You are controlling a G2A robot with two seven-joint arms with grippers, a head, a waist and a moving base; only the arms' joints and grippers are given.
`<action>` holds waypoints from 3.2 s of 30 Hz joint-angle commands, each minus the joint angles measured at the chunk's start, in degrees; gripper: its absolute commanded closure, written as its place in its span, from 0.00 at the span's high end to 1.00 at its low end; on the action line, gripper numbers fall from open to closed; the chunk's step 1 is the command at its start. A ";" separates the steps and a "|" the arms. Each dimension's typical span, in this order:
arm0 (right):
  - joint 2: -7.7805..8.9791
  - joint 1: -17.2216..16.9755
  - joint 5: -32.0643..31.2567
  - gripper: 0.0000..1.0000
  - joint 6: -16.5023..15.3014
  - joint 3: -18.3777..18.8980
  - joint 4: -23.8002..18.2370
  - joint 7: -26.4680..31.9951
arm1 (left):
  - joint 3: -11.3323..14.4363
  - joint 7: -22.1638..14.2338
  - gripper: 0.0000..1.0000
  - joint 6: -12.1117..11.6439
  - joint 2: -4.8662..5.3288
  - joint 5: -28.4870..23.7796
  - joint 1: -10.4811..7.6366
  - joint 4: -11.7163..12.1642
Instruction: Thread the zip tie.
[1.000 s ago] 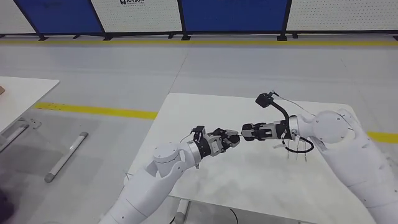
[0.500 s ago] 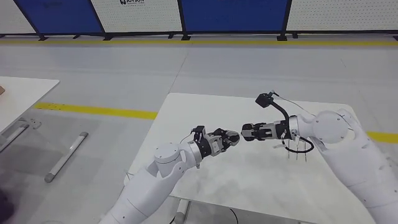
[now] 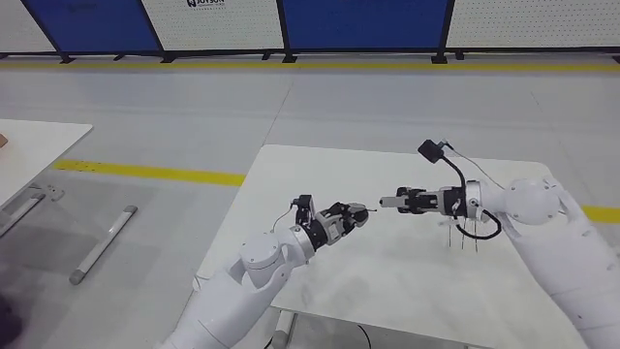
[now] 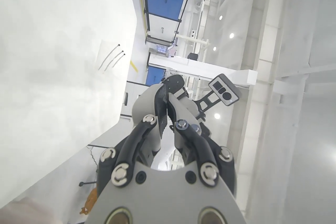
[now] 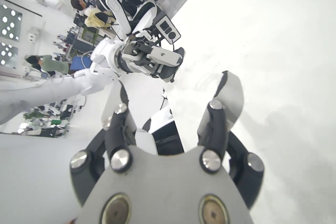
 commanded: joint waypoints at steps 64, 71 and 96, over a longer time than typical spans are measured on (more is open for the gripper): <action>0.80 -4.51 10.56 1.00 3.33 4.59 -1.47 2.35 | -6.21 12.56 0.00 -19.72 1.92 32.11 19.00 -20.94; 0.80 -4.51 10.56 1.00 3.33 4.59 -1.47 2.35 | -9.99 12.01 0.00 -22.32 2.52 32.35 25.32 -28.93; 1.62 -2.05 -10.53 1.00 6.18 1.99 -7.46 2.41 | -2.60 6.57 0.00 3.64 1.56 37.01 15.96 -25.32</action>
